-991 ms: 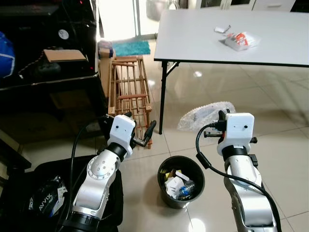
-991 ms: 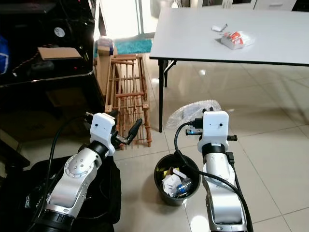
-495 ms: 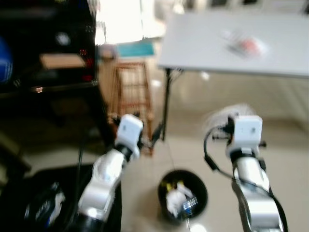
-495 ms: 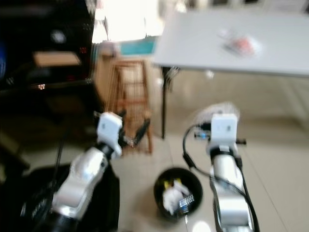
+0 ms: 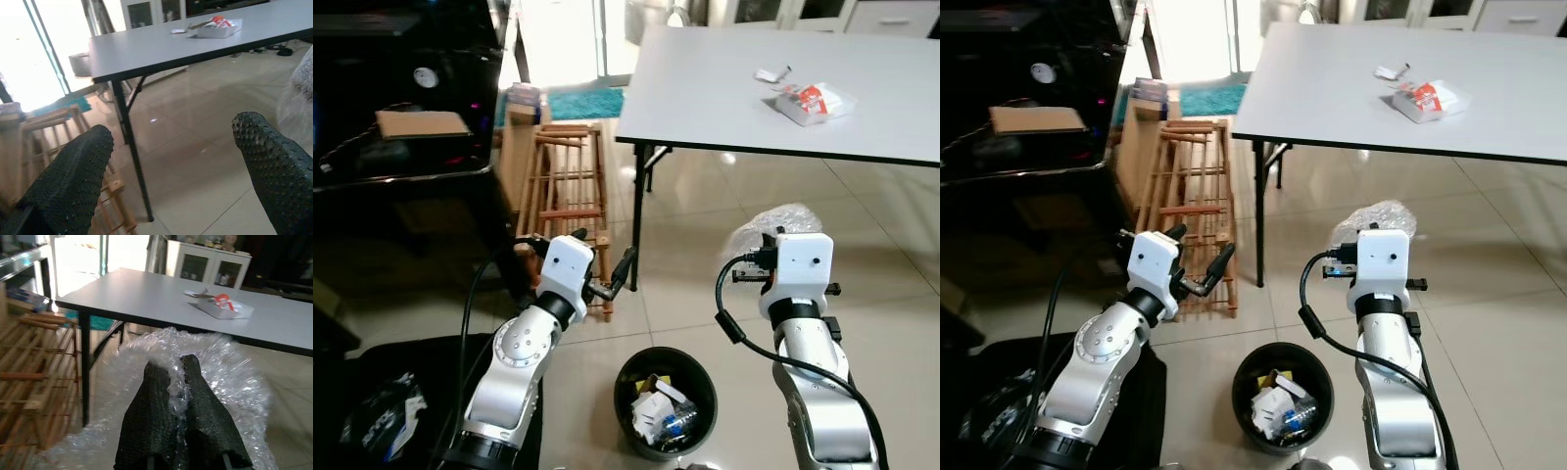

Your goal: Picking trash to rubbish bin

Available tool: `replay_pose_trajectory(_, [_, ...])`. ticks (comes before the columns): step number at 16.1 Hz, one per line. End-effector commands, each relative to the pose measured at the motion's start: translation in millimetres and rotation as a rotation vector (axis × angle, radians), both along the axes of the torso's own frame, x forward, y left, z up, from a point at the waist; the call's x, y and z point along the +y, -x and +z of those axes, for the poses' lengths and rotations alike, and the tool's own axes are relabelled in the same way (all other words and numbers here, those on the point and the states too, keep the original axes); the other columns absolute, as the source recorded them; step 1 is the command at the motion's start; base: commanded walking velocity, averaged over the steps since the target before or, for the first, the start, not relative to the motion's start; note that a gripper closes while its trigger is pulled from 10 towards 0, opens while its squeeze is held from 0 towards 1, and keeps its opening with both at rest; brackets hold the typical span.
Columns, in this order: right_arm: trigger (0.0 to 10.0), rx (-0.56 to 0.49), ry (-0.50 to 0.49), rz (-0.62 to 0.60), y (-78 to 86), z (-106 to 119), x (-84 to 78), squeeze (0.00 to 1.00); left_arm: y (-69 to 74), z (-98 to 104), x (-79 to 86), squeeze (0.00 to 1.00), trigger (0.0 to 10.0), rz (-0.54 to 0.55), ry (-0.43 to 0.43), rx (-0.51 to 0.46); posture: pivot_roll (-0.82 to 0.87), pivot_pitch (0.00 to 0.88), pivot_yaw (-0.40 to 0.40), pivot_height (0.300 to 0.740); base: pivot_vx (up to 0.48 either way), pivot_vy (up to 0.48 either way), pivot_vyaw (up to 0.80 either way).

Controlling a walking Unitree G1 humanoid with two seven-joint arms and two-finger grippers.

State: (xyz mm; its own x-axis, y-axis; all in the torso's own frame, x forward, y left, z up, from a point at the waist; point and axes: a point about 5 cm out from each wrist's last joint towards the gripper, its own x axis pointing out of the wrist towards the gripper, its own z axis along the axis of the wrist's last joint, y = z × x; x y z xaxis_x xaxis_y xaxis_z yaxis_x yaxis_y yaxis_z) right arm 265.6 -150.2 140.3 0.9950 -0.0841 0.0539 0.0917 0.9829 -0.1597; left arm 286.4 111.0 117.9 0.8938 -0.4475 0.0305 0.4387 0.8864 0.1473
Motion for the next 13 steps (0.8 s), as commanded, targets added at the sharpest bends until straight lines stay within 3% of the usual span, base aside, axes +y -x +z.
replay_pose_trajectory(1, [10.0, 0.015, -0.006, 0.003, 1.7, -1.8, 2.0, 0.0, 1.4, -0.3, 2.3, 0.0, 10.0, 0.005, 0.0, 0.004, 0.01, 0.095, 0.033, 0.74, 0.0, 0.0, 0.0])
replay_pose_trajectory(4, [10.0, 0.032, -0.009, -0.007, 2.9, -4.8, -0.1, 0.0, 1.9, -1.1, 1.5, 0.0, 10.0, 0.003, -0.002, 0.008, 0.01, 0.097, 0.033, 0.74, 0.0, 0.0, -0.2])
replay_pose_trajectory(13, [10.0, 0.041, -0.01, -0.01, 4.0, -6.4, 0.3, 0.0, 3.5, -1.4, 0.2, 0.0, 10.0, -0.015, -0.008, 0.014, 0.01, 0.099, 0.038, 0.74, 0.0, 0.0, -0.79])
